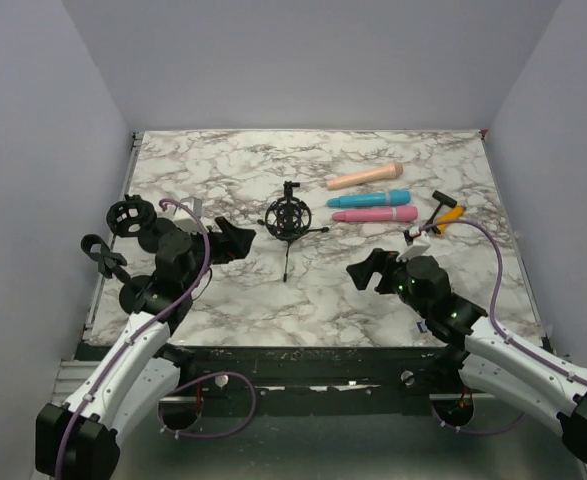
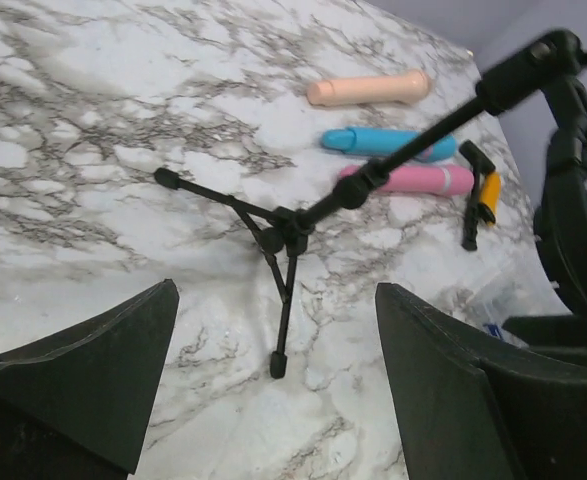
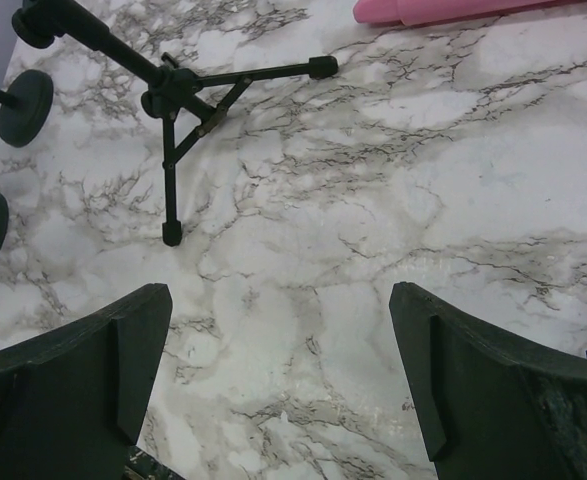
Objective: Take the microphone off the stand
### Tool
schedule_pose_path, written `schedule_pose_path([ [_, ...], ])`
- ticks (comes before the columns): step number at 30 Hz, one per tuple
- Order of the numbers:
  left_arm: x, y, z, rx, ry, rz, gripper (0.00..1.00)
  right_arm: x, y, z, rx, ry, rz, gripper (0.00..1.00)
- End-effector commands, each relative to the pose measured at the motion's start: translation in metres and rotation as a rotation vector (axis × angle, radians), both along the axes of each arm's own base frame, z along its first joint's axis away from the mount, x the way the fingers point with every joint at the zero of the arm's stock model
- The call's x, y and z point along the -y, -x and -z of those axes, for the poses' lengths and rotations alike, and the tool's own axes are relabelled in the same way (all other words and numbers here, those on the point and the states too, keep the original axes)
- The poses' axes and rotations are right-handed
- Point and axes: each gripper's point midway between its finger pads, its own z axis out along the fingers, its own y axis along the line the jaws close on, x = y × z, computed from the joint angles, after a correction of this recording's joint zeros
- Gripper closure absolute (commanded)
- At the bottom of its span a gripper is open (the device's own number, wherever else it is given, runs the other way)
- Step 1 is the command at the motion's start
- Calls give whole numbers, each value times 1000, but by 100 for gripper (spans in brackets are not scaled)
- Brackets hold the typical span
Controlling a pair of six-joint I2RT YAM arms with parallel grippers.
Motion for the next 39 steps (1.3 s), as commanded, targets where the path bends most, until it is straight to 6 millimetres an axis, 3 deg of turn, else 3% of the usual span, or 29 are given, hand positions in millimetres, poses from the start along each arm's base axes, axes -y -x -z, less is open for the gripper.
schedule_pose_path([
  [1, 2, -19, -17, 29, 186, 23, 20, 5, 0, 8, 15, 29, 10, 0],
  [7, 39, -37, -21, -89, 326, 280, 22, 2, 1, 10, 16, 33, -8, 0],
  [9, 51, -44, -19, -119, 370, 346, 33, 2, 2, 10, 17, 30, -12, 0],
  [11, 57, -54, -18, -114, 390, 380, 39, 2, 2, 11, 20, 29, -14, 0],
  [16, 71, -65, -15, -52, 409, 492, 39, 3, 1, 10, 26, 28, -8, 0],
  [26, 81, -84, 23, -89, 448, 529, 50, 4, 2, 8, 38, 22, -8, 0],
  [39, 84, -69, 40, -69, 410, 499, 56, 2, 1, 10, 34, 24, -14, 0],
])
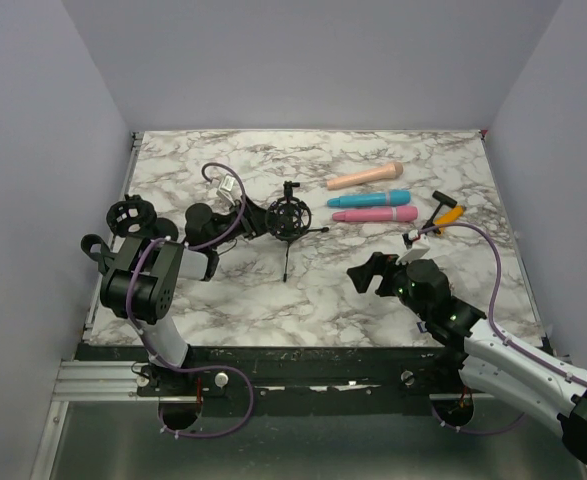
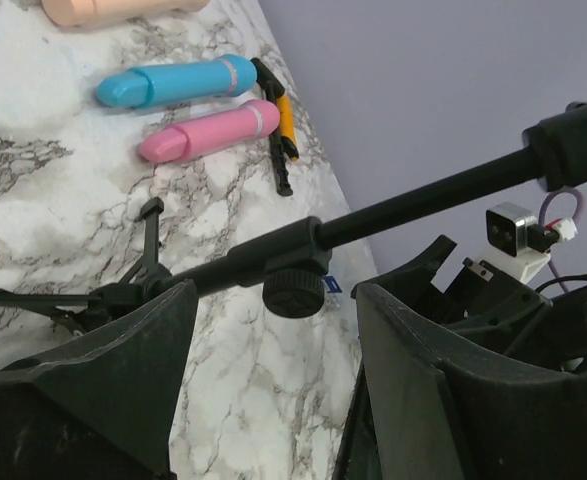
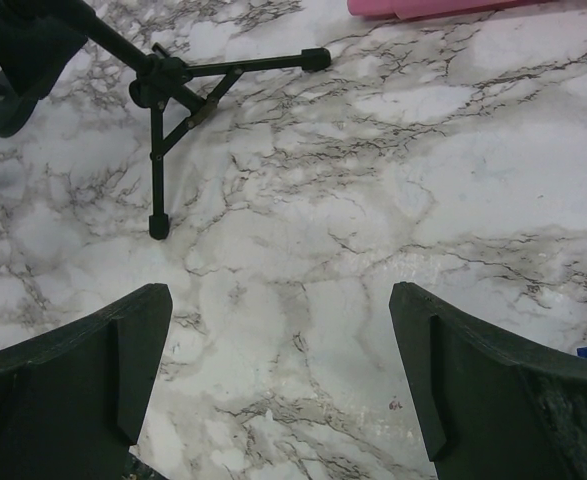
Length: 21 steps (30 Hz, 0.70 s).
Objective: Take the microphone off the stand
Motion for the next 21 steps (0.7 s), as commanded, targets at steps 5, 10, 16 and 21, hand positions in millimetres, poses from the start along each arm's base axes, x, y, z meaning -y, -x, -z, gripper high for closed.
schedule_pose_path([
  [5, 2, 7, -3, 83, -54, -25, 62, -2, -1, 0, 20, 3, -10, 0],
  [10, 4, 4, -8, 82, -45, -19, 66, -2, -1, 0, 20, 3, -10, 0],
  [16, 6, 0, -10, 67, -32, -18, 72, -3, -1, 1, 16, 3, -15, 0],
  [21, 9, 1, -17, 67, -3, -6, 78, -4, -1, 0, 18, 4, -16, 0],
])
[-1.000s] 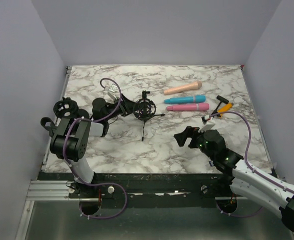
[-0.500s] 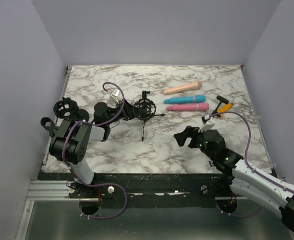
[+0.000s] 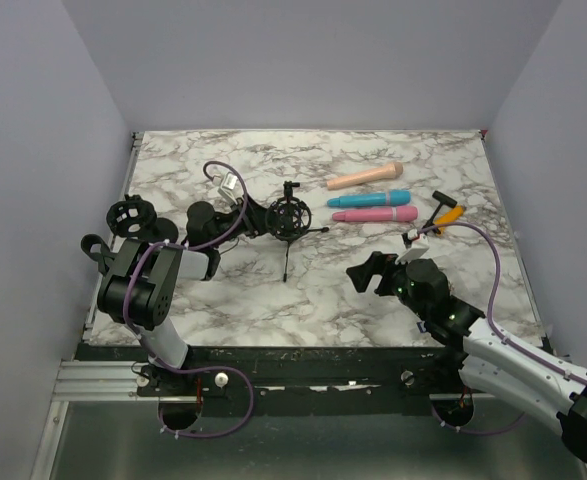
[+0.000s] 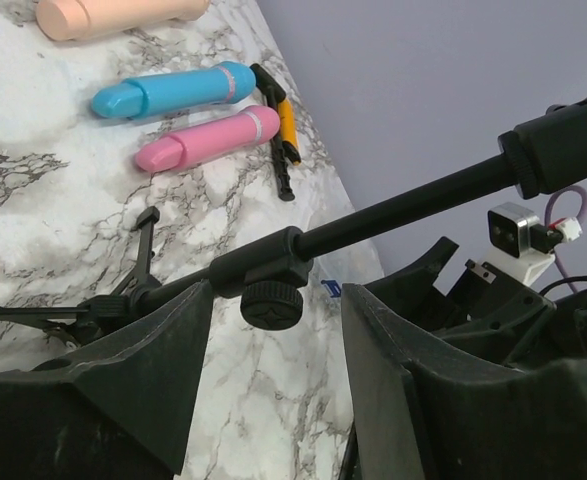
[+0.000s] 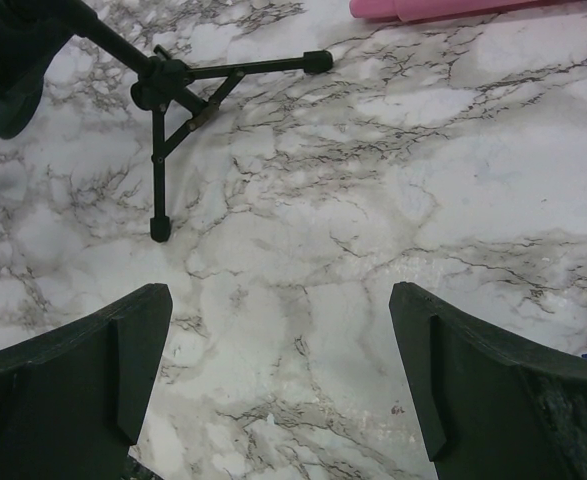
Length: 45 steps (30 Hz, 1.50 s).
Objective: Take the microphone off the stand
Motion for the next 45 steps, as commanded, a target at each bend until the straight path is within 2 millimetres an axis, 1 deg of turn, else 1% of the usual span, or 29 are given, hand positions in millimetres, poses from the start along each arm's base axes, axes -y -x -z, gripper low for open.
schedule_pose_path([
  [1, 5, -4, -18, 46, 33, 7, 78, -2, 1, 0, 15, 6, -16, 0],
  [5, 8, -2, -20, 44, 32, 21, 91, -2, 1, 0, 17, 5, -15, 0],
  [7, 9, -2, -20, 37, 30, 25, 100, -2, 1, 0, 16, 3, -15, 0],
  [9, 10, -1, -21, 36, 26, 27, 100, -2, 1, 1, 16, 6, -17, 0],
  [15, 6, 0, -14, 31, -23, -5, 100, -2, 1, 0, 16, 4, -16, 0],
  [18, 6, 4, -15, 24, -18, -1, 100, -2, 1, 0, 16, 4, -17, 0],
  [21, 7, 8, -12, -64, 8, 7, 100, -2, 1, 1, 14, 5, -16, 0],
  [26, 3, 16, -7, -273, 122, -40, 100, -3, 1, 1, 15, 5, -20, 0],
  [29, 0, 16, -15, -351, 238, -74, 100, -3, 1, 1, 15, 5, -21, 0],
  [33, -7, 14, -35, -404, 414, -100, 100, -3, 1, 2, 14, 6, -21, 0],
  [40, -18, 5, -56, -474, 659, -149, 100, -4, 1, 2, 12, 5, -28, 0],
  [45, -15, 3, -57, -511, 707, -159, 100, -5, 1, 3, 8, 9, -30, 0],
])
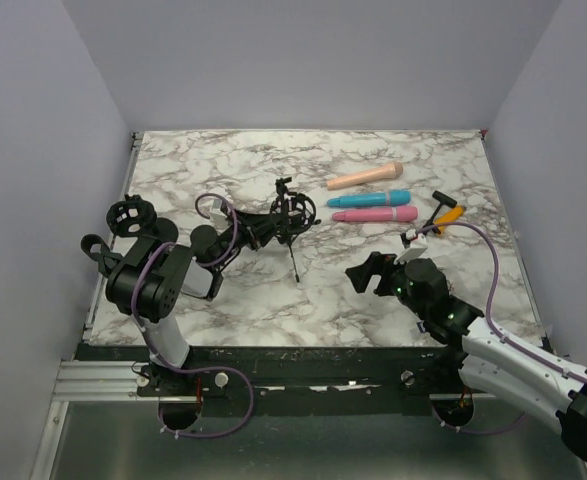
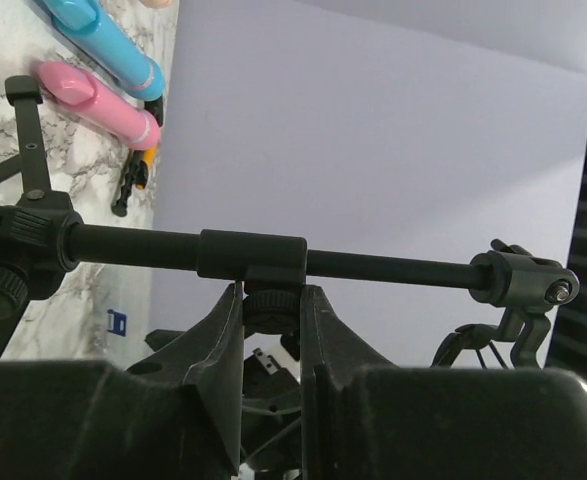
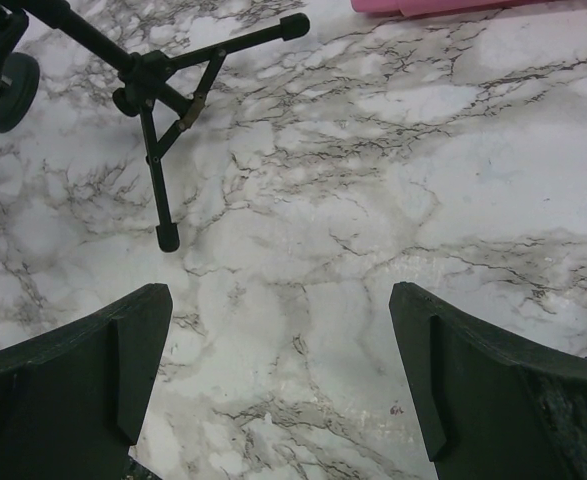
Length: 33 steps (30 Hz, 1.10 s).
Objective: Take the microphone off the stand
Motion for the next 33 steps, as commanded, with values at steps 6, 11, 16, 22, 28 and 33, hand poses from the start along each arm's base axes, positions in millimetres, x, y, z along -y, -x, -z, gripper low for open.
schedule_pose_path([
  [6, 1, -2, -35, 78, 112, -46, 100, -4, 1, 2, 7, 3, -25, 0],
  [11, 7, 5, -25, 159, -88, -27, 54, -4, 1, 2, 8, 2, -25, 0],
  [16, 5, 16, -15, 241, -297, -14, 38, -4, 1, 1, 9, 1, -26, 0],
  [22, -10, 25, 13, 275, -663, -25, 34, -4, 1, 1, 10, 0, -26, 0],
  [28, -25, 27, 28, 341, -903, -8, 27, -5, 1, 1, 11, 0, -28, 0],
  [33, -24, 22, 26, 466, -969, -6, 31, -5, 2, 2, 6, 2, -30, 0],
])
